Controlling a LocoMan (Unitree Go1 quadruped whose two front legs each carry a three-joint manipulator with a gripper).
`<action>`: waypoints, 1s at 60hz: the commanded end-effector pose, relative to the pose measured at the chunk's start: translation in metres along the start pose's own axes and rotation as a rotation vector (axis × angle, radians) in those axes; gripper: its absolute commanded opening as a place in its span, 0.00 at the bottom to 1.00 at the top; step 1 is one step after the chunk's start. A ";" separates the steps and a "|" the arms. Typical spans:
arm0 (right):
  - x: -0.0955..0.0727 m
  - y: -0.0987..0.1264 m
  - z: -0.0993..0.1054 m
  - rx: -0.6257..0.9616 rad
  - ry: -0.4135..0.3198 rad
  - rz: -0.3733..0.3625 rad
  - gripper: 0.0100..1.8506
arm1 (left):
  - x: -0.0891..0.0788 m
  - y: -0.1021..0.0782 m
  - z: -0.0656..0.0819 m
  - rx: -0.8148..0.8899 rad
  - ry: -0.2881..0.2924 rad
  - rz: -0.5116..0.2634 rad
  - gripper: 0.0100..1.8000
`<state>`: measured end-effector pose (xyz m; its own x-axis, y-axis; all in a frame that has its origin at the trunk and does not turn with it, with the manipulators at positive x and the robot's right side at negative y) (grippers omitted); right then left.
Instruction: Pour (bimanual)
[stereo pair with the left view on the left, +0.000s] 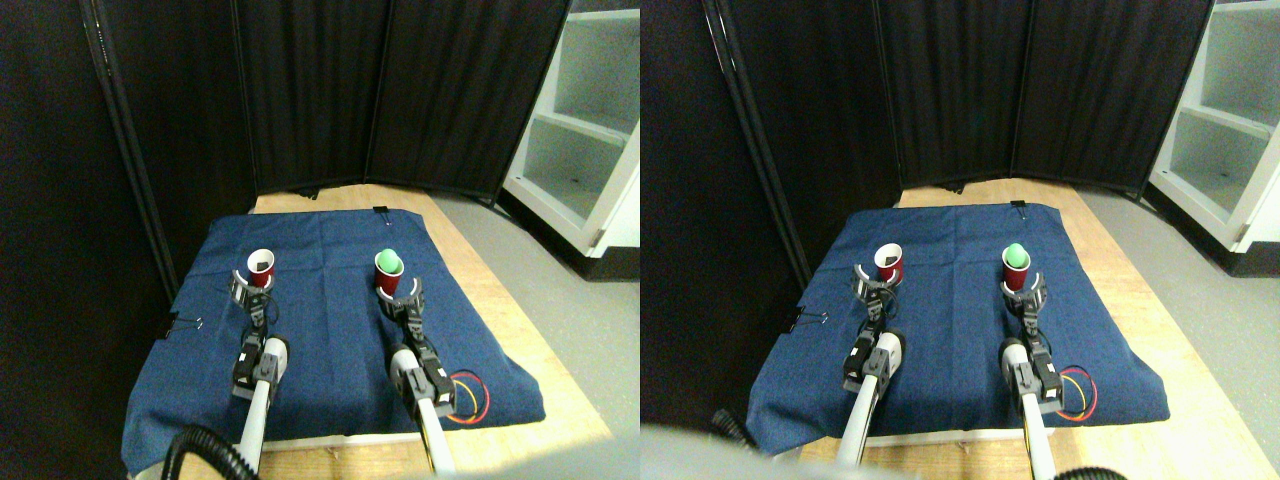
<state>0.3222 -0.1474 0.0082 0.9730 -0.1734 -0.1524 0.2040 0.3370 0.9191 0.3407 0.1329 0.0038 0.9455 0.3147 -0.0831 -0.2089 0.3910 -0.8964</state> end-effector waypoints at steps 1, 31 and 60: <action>0.006 0.003 0.000 0.011 -0.005 0.024 0.37 | 0.003 -0.003 -0.001 -0.015 -0.006 -0.022 0.37; 0.020 -0.001 -0.004 0.147 -0.015 -0.012 0.40 | 0.014 0.010 -0.009 0.003 -0.006 0.011 0.49; 0.026 -0.003 -0.006 0.196 -0.024 -0.039 0.49 | 0.018 0.016 -0.012 0.001 -0.008 0.025 0.58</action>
<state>0.3447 -0.1494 -0.0009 0.9603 -0.2048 -0.1896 0.2226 0.1526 0.9629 0.3544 0.1360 -0.0206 0.9340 0.3322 -0.1318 -0.2643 0.3940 -0.8803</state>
